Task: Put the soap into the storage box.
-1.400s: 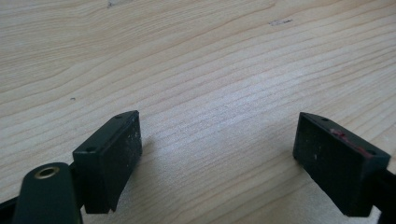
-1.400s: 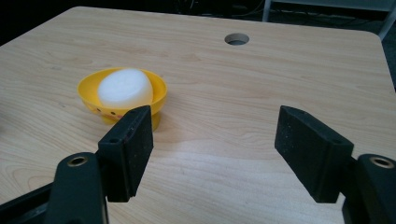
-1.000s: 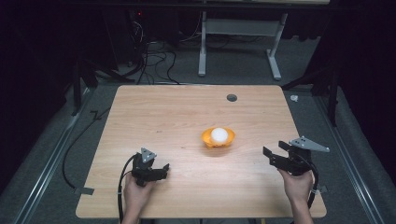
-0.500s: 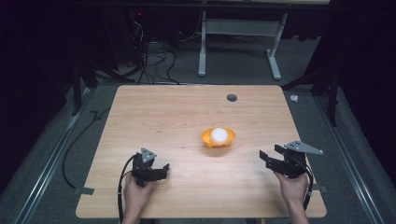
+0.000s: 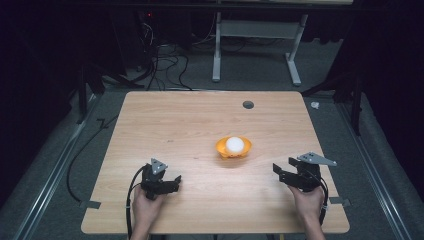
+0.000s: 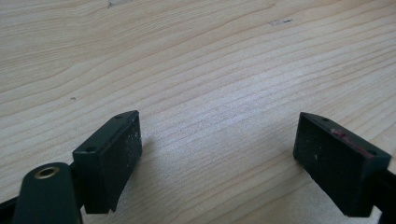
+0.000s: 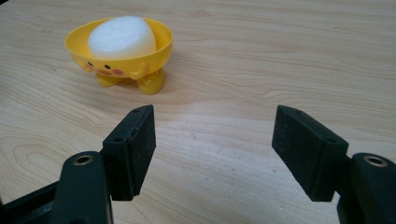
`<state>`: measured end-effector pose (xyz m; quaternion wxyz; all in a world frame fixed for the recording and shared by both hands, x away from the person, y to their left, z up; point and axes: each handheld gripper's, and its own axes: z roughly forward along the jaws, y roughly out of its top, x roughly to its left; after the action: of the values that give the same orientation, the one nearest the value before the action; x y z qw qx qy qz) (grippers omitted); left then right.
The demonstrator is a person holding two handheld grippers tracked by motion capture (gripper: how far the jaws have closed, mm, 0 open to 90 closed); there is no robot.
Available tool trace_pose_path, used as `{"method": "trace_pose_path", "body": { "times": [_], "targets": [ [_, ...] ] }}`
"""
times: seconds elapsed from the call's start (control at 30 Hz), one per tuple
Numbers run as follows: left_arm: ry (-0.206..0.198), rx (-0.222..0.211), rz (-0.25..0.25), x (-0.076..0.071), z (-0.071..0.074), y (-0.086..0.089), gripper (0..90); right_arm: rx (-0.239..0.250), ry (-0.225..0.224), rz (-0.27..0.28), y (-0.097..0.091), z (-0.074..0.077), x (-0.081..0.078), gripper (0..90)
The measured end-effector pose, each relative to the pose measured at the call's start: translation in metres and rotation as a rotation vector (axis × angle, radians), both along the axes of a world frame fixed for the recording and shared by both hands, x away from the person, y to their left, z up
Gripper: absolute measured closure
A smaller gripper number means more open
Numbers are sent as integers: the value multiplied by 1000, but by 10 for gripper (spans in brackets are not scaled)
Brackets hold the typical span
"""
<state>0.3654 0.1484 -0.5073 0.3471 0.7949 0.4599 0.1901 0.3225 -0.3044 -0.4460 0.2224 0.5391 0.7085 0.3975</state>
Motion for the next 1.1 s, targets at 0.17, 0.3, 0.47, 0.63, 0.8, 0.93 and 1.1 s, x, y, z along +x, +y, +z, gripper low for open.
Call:
{"method": "trace_pose_path", "body": {
  "times": [0.17,0.3,0.47,0.63,0.8,0.93,1.1],
  "targets": [
    [0,0,0,0,0,0,157,-13,9,8,4,-5,3,314],
    [0,0,0,0,0,0,157,-19,14,11,7,-10,4,316],
    [0,0,-1,0,0,0,157,-29,31,16,10,-16,7,317],
    [0,0,0,0,0,0,157,-36,38,21,15,-20,10,319],
    [0,0,0,0,0,0,157,-55,52,28,19,-25,13,320],
    [0,0,-1,0,0,0,157,-66,61,27,21,-29,12,320],
    [0,0,-1,0,0,0,157,-125,60,21,27,-35,12,320]
  ]
}}
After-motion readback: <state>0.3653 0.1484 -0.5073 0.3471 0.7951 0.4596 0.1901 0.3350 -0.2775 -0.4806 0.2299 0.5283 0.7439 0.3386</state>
